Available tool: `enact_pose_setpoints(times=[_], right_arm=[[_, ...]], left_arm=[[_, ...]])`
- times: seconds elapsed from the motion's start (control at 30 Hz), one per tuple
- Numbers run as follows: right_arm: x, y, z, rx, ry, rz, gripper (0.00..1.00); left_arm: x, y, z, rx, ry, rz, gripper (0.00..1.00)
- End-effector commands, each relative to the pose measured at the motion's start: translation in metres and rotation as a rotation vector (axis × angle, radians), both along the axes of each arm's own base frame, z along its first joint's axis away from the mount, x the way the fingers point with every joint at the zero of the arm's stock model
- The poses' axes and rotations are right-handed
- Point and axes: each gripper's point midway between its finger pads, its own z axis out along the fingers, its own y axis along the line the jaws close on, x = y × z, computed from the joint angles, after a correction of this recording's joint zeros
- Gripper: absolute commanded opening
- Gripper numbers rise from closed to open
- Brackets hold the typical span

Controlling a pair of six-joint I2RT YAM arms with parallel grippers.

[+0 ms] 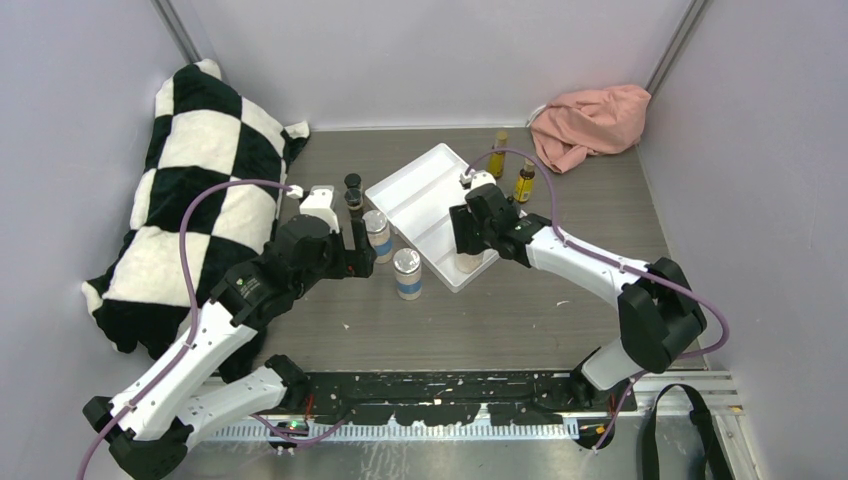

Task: Organize the condiment bottles
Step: Place the bottle in the storage box.

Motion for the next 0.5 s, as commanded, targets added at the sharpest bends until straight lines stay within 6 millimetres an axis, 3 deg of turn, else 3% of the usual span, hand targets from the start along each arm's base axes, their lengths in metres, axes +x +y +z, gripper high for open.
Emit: enact_pose_setpoints(times=[0.0,0.27,0.4,0.47], right_arm=[[0.008,0.015,0.001,0.048,-0.025,0.010,0.27],[0.007,0.020,0.005,0.042,-0.032,0.024,0.74],[0.007,0.021,0.009,0.041,-0.038,0.029,0.87],[0.008,0.021,0.012,0.044,-0.042,0.029,0.89]], left_arm=[[0.004,-0.003,0.010,-0.031,-0.040,0.006,0.93],[0.005,-0.005,0.010,-0.028,-0.035,0.000,0.93],[0.006,-0.006,0.009,-0.029,-0.033,-0.001,0.94],[0.006,-0.007,0.010,-0.032,-0.033,-0.002,0.94]])
